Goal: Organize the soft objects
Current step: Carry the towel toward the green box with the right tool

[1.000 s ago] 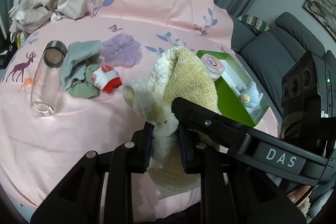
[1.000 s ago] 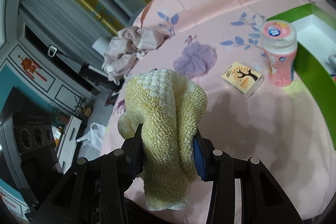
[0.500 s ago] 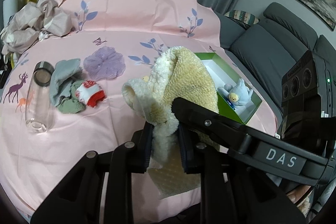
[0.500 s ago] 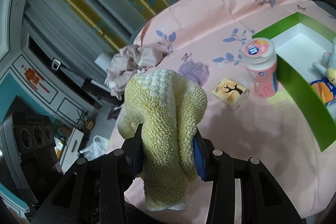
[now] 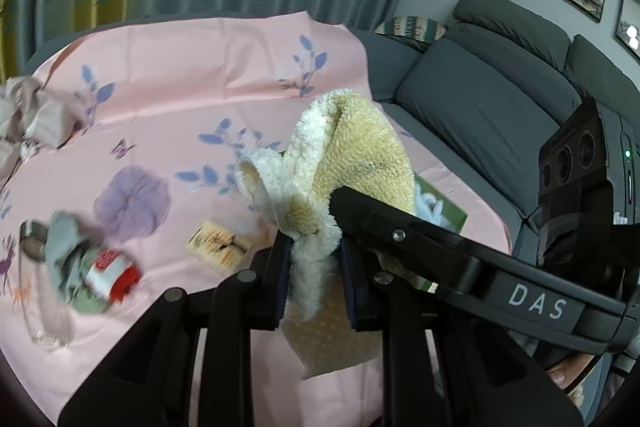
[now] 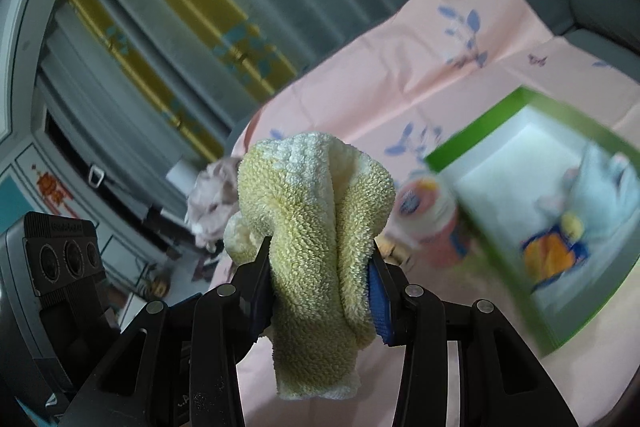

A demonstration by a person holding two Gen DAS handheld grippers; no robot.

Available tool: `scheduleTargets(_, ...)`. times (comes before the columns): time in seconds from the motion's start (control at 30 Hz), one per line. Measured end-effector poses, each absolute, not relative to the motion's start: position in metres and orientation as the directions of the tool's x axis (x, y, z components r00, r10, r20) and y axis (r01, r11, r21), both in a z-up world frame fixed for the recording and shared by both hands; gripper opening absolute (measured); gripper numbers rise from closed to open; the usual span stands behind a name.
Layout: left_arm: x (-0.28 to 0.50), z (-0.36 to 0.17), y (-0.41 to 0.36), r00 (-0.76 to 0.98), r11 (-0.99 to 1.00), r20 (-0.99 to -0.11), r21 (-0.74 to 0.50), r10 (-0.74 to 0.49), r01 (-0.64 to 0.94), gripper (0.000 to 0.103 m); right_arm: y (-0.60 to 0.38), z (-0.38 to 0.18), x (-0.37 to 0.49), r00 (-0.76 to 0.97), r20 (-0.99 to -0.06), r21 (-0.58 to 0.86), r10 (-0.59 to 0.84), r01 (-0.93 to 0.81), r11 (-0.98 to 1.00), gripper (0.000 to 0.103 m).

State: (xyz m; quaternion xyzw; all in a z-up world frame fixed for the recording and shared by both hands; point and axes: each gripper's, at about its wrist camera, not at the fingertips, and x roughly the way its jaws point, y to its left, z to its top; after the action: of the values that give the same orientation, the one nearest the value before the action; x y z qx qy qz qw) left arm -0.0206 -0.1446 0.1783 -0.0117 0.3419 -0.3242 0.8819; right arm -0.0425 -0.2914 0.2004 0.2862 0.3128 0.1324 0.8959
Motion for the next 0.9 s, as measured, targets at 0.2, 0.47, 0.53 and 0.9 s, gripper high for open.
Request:
scheduleTargets(0.2,0.005,0.201,-0.185,0.552,0.752,-0.553,-0.232,-0.624,0.617,0.019,-0.329,0.225,-0.026,0.825,-0.454,0.572,0.337,-0.021,0.820,0.044)
scheduleTargets(0.47,0.034,0.165,-0.242,0.512,0.755,-0.647,-0.155,-0.565,0.637,0.019,-0.382,0.171,-0.007,0.842,-0.419,0.698,0.339,0.060,0.713,0.041)
scheduleTargets(0.53,0.044,0.157,-0.251,0.486,0.750,-0.665,-0.173,-0.567,0.639,0.018,-0.390,0.162,-0.003,0.842,-0.426,0.705,0.330,0.080,0.705,0.040)
scheduleTargets(0.9,0.063,0.126,-0.294,0.390,0.702,-0.704,-0.215,-0.593,0.680,0.019,-0.431,0.137,-0.001,0.833,-0.506,0.705,0.224,0.249,0.664,0.036)
